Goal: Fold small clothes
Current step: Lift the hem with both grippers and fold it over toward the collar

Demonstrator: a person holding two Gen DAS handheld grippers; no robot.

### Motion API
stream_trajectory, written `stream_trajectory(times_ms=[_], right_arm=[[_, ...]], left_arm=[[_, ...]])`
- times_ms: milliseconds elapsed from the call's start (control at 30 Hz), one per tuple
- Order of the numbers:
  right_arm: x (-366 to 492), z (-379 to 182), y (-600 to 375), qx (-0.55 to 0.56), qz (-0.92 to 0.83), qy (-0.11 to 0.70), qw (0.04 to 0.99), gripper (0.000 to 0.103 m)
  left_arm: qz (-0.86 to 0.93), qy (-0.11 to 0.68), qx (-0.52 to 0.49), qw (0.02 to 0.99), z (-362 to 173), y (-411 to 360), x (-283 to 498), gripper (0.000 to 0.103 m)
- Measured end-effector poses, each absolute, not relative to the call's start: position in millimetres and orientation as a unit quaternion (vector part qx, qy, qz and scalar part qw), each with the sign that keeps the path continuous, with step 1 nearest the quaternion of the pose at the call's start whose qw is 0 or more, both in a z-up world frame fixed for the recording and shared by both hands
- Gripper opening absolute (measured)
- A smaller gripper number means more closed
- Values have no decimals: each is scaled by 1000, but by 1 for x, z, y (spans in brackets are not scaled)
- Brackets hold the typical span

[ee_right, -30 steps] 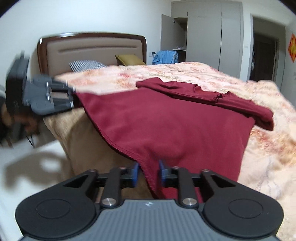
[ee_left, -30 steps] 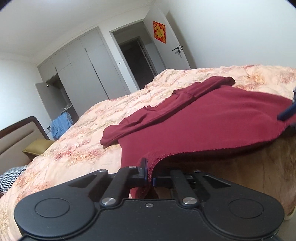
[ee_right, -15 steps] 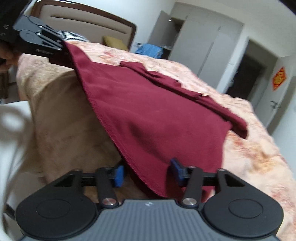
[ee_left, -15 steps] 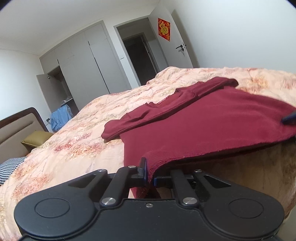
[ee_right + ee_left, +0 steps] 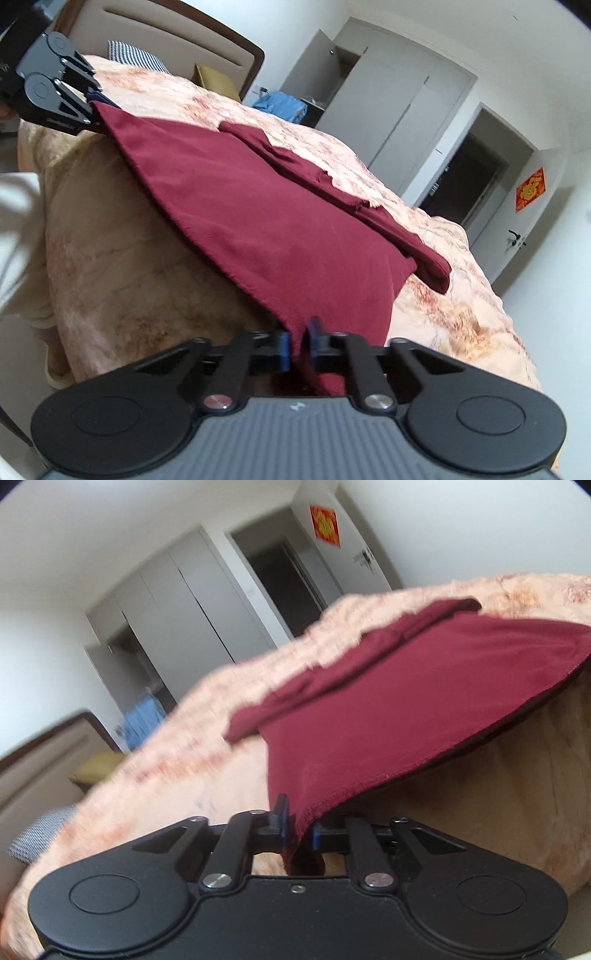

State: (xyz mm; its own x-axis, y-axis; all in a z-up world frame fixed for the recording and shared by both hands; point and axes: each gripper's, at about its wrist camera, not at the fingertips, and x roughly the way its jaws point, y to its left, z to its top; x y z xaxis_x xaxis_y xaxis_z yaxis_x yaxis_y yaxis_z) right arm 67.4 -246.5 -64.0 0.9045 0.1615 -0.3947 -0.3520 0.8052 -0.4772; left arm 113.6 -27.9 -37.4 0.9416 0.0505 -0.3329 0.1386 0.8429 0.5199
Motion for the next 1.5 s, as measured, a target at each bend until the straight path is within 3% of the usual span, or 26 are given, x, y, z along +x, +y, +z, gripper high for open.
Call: stream_trajectory(times_ms=[467,633,833,1200,1500], right_arm=[[15,5,-253,-281,96,80,952,3],[-39,33,-264,-280,138,104,944,3],[-65,59,-270,-294,154,125,935,4],[36,87,-257,-368,136,68,917,4],[213,108,-248,-397,116,55,909,4]], left_arm=[[-28,66,267,961,25,-36,41,3],[-55,88,256,961,51,-32,-6,3],[-60,130,163,976,63,-36,-21,3],[-24,92,179,979,119,-36,88,5],[-64,179,177,966,141,-29,267,5]])
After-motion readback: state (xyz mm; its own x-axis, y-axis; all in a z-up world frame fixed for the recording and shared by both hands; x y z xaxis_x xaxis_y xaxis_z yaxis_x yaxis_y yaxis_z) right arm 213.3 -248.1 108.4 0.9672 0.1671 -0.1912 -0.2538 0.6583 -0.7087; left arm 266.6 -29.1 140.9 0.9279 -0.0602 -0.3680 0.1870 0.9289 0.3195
